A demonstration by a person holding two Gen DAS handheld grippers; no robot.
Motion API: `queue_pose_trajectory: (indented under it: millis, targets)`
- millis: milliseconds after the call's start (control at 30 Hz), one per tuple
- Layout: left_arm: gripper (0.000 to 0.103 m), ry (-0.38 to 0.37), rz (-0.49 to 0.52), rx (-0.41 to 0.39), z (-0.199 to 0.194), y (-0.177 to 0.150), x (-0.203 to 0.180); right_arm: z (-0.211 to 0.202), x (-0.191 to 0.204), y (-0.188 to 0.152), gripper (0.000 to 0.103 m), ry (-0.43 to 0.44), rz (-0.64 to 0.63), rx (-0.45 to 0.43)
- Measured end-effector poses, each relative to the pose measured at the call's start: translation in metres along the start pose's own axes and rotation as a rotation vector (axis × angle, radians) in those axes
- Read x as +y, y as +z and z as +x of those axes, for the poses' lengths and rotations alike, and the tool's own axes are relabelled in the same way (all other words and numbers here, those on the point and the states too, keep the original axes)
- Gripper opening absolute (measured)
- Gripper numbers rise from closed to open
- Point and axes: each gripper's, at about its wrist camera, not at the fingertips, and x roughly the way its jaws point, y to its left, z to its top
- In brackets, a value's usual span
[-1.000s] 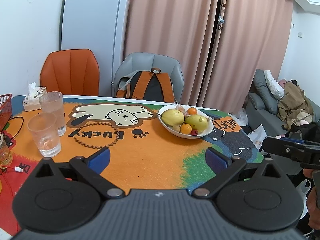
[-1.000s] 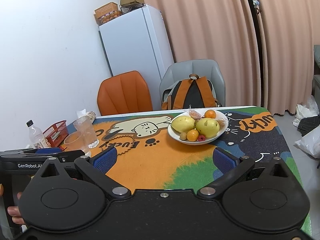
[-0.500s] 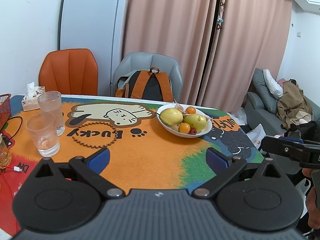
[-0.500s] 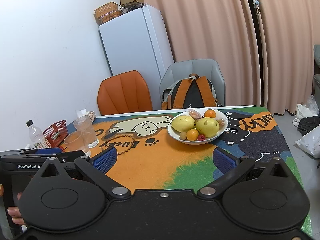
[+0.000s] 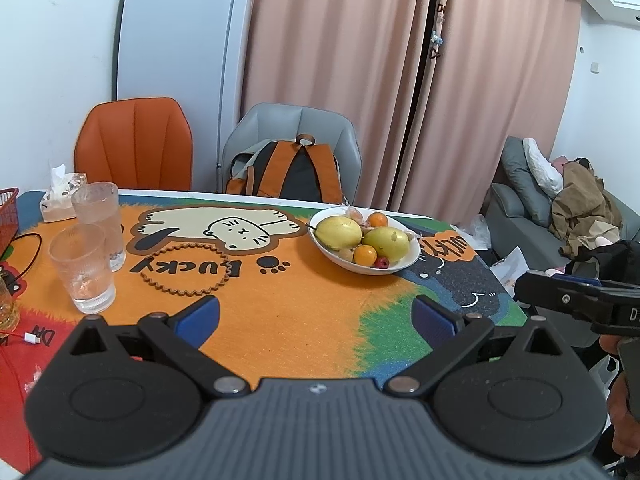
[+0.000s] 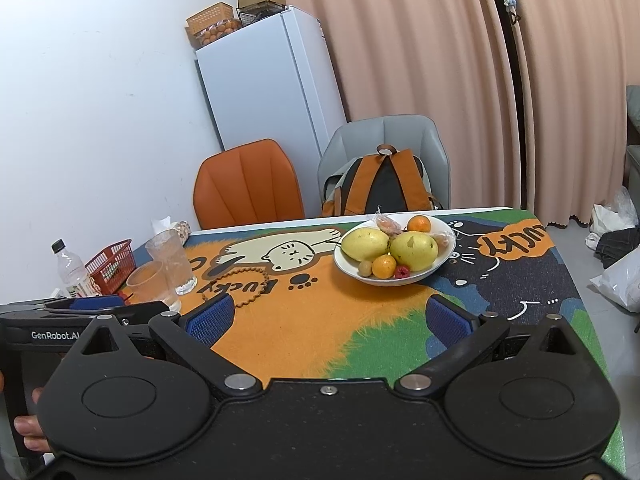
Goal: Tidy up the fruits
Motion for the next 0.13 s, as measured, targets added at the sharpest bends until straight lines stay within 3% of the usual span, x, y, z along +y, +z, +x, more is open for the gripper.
queue_pose_trajectory:
  millis: [133]
  targets:
    - [0.101,-0.002,0.003,-0.003,0.0004,0.0003,0.0002,0.0009,-0.0008,-0.0007,0.103,0.0,0.002,0.002]
